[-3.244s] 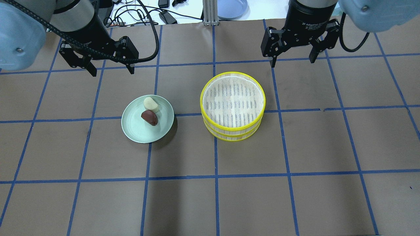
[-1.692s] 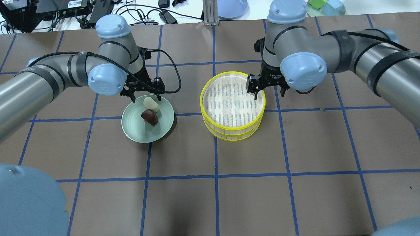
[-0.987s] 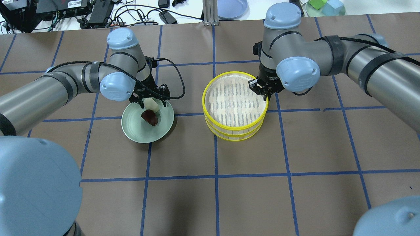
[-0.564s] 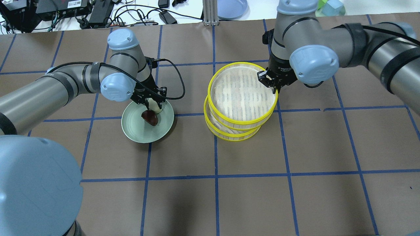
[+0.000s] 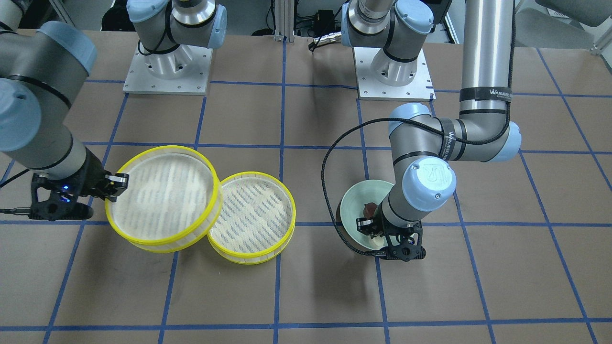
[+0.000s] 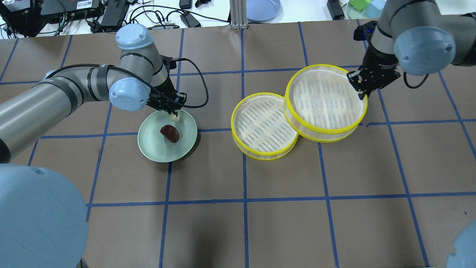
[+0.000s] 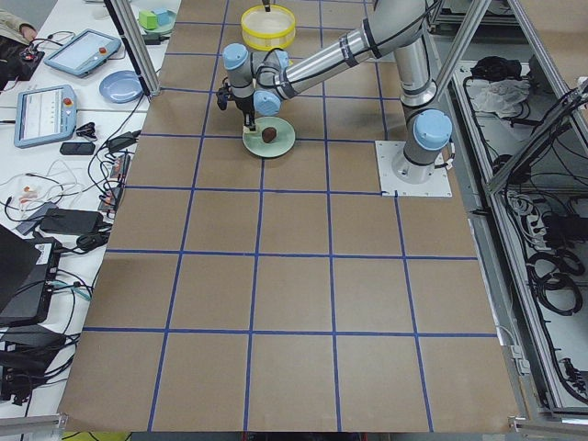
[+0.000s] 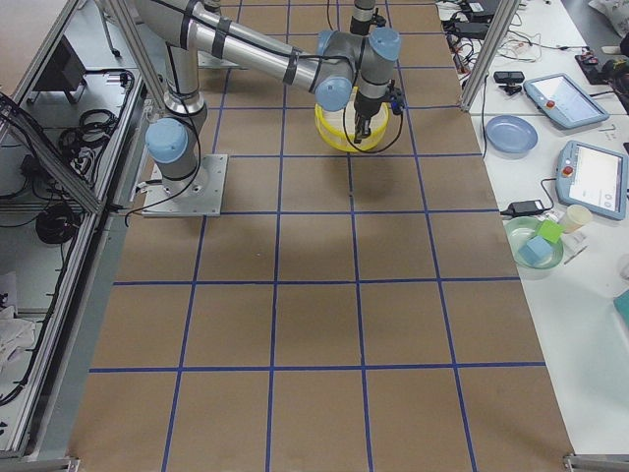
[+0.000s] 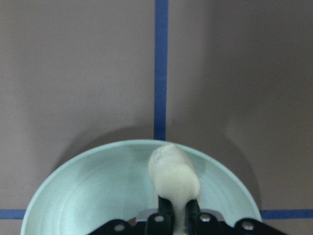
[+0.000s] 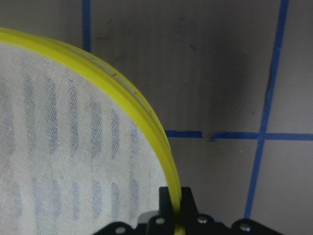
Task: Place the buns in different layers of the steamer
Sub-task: 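Carry the white bun to the lower tier while the right sets the top tier aside, then lower the white bun into the lower steamer tier and open the left gripper, then move the left gripper back to the bowl while the right restacks the top tier, then grasp the brown bun from the bowl with the left gripper and lift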
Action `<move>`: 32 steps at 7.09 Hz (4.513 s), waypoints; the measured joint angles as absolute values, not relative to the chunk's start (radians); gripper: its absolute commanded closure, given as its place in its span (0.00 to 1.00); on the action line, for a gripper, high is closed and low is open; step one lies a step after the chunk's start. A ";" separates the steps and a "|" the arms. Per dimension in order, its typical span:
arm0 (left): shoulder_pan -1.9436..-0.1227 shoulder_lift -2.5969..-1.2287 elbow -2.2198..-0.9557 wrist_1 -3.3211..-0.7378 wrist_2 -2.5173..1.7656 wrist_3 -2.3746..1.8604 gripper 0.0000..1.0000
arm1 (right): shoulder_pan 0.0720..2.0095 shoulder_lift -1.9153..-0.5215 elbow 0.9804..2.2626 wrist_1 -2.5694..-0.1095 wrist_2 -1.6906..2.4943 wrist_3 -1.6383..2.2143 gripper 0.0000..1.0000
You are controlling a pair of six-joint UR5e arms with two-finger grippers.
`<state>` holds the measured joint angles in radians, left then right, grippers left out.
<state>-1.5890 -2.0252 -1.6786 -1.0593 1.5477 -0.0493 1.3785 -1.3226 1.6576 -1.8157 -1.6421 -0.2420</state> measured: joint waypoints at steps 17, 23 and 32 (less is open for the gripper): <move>-1.747 -1.972 -1.625 -1.077 1.566 -0.289 0.00 | 1.265 -1.295 1.665 -1.828 -1.714 -0.402 1.00; -1.511 -1.957 -1.838 -1.107 1.505 0.014 0.02 | 1.632 -1.261 1.636 -1.849 -1.628 0.053 1.00; -1.537 -1.949 -1.833 -1.044 1.469 0.004 0.95 | 1.718 -1.210 1.645 -1.880 -1.657 0.142 1.00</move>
<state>-1.5370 -1.9490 -1.8334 -1.0436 1.4689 0.0037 1.7180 -1.2099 1.6454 -1.8799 -1.6566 0.1420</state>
